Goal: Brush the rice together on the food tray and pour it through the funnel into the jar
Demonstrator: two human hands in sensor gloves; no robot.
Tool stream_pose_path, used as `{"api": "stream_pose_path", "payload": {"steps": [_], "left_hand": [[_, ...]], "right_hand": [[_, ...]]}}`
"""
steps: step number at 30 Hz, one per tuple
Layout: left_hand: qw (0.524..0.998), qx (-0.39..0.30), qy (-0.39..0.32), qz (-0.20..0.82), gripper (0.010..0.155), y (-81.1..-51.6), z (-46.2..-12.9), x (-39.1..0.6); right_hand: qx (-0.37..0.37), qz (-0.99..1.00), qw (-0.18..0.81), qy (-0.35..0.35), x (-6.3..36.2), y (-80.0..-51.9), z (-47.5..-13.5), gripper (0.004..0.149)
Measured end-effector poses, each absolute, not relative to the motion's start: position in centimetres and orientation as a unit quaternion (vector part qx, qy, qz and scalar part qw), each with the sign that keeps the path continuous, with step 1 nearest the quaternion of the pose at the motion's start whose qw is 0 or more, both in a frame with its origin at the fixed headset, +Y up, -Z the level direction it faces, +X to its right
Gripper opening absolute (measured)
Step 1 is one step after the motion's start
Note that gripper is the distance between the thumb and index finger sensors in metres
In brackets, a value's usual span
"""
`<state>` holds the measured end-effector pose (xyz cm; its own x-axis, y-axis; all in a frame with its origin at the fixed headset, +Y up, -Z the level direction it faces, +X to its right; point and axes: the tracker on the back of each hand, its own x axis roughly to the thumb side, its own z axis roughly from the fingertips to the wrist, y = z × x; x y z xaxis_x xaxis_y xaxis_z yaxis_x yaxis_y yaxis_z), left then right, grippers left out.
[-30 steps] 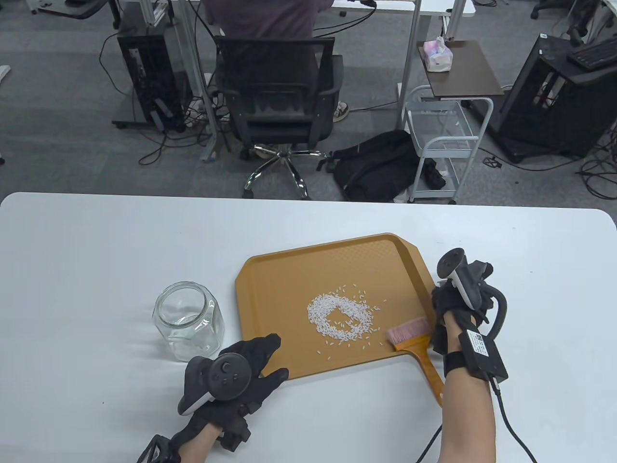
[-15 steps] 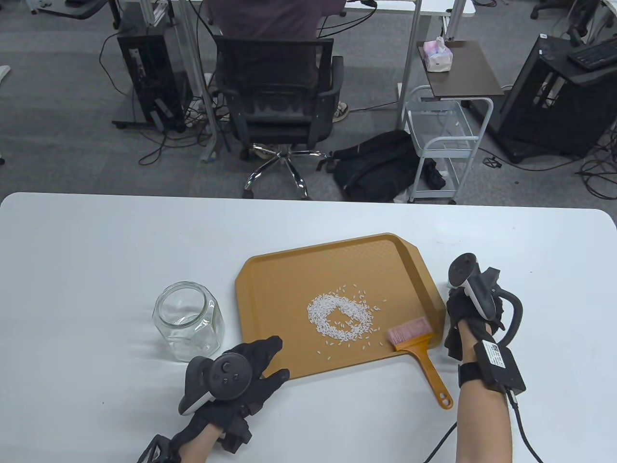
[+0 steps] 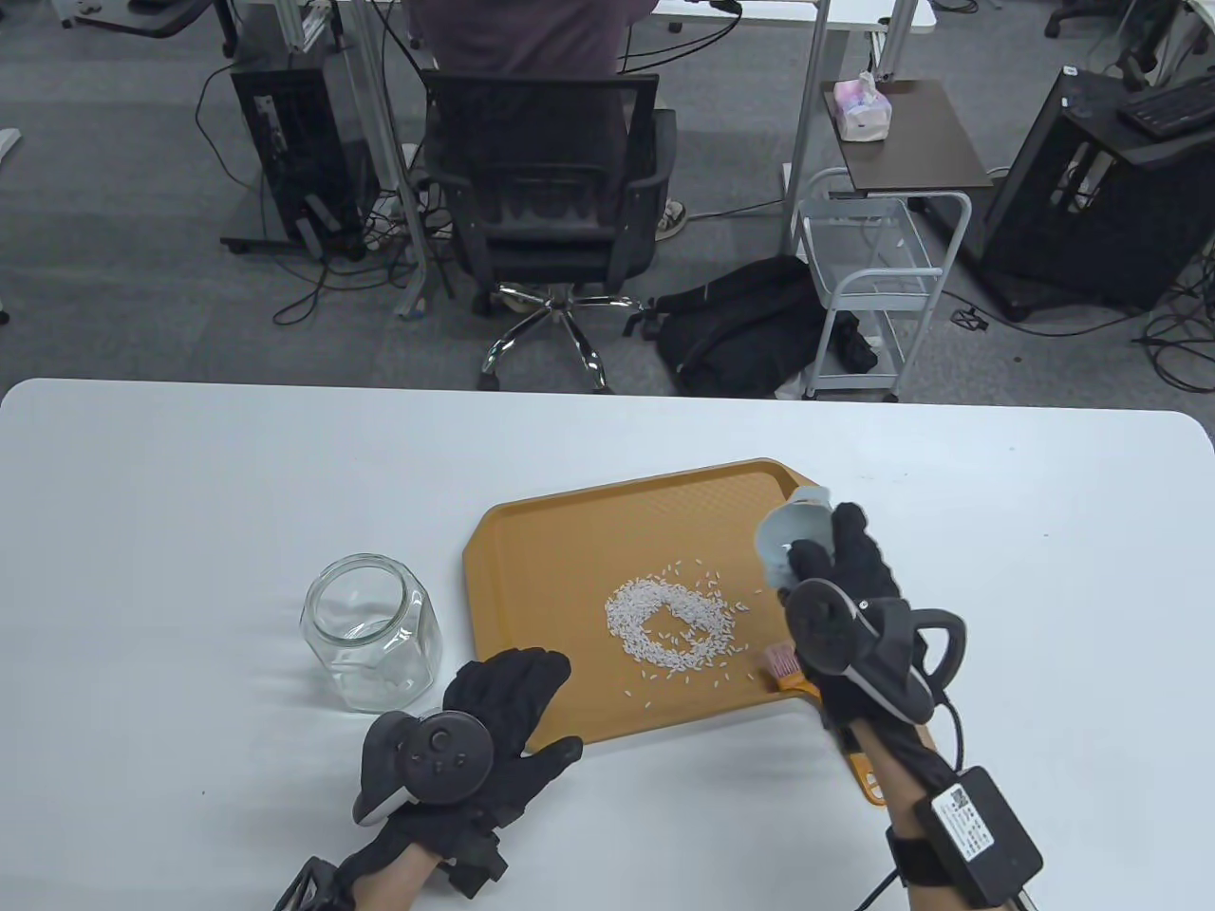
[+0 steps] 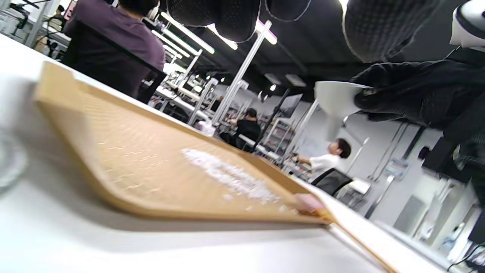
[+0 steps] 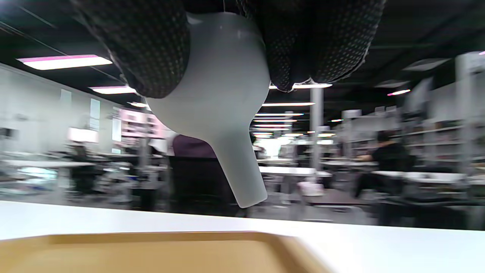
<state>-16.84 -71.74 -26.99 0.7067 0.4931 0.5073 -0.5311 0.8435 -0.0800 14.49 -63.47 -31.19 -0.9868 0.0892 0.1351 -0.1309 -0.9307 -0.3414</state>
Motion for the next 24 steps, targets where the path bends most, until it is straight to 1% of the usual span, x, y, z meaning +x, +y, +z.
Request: {"api": "stream_pose_path", "payload": {"steps": [2,3,6,9,13,16,18,21,24], "left_hand": [[0.924,0.037,-0.262,0.276,0.083,-71.6,-26.8,-16.8],[0.926,0.038,-0.260,0.273,0.085,-71.7,-26.9,-16.9],[0.926,0.021,-0.252,0.281,0.086,-71.9,-27.1,-17.1],[0.920,0.002,-0.253,0.300,0.083,-72.2,-27.3,-17.1],[0.921,-0.001,-0.263,0.288,0.075,-72.2,-27.1,-16.7],[0.921,-0.004,-0.271,0.281,0.064,-72.2,-27.0,-16.3],[0.922,-0.001,-0.271,0.276,0.057,-72.2,-27.0,-16.3],[0.922,-0.009,-0.276,0.272,0.052,-72.2,-26.9,-16.1],[0.931,-0.003,-0.281,0.232,0.049,-72.2,-26.7,-15.7]], "right_hand": [[0.108,0.979,0.065,-0.161,11.8,-64.2,-29.7,0.050],[0.141,0.977,0.067,-0.149,9.9,-65.0,-28.7,0.050],[0.180,0.971,0.077,-0.136,7.2,-66.7,-27.2,0.052],[0.208,0.965,0.101,-0.120,5.2,-68.4,-26.1,0.053],[0.221,0.959,0.145,-0.104,4.5,-69.2,-25.2,0.053],[0.226,0.953,0.173,-0.108,4.4,-69.2,-24.7,0.053],[0.229,0.952,0.173,-0.112,4.6,-69.4,-24.4,0.054],[0.229,0.951,0.183,-0.100,4.9,-70.1,-24.2,0.053],[0.229,0.946,0.207,-0.099,5.4,-71.0,-24.1,0.054]]}}
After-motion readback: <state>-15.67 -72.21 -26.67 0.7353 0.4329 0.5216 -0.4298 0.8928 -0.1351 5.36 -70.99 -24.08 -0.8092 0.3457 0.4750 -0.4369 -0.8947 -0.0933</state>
